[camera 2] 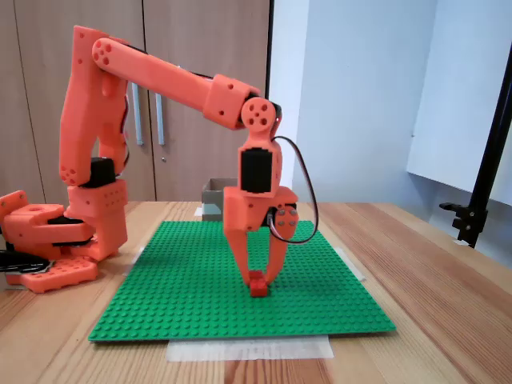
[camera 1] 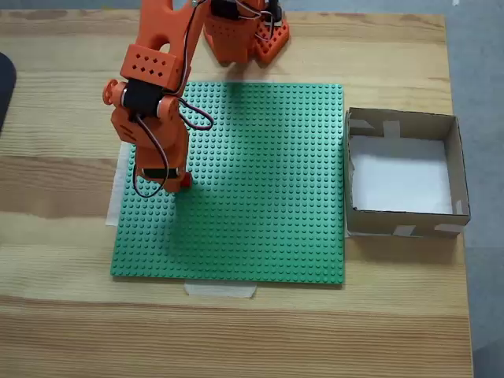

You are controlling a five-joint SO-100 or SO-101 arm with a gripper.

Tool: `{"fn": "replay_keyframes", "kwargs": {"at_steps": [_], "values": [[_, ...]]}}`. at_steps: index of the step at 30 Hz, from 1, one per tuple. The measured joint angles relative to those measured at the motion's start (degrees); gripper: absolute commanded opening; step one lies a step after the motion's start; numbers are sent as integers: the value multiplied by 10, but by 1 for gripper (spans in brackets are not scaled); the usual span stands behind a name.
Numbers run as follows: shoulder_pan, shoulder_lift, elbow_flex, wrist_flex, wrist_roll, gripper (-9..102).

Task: Pick the red lego block and put it in the box.

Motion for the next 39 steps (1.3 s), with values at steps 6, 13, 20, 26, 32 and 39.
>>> {"fn": "replay_keyframes", "kwargs": {"at_steps": [6, 13, 20, 26, 32, 39], "values": [[0, 0, -1, 11, 12, 9], [-18, 0, -41, 42, 37, 9], [-29, 29, -70, 61, 70, 8], [-60, 90, -73, 81, 92, 8], [-116, 153, -84, 96, 119, 8], [-228, 218, -126, 134, 155, 7]]}}
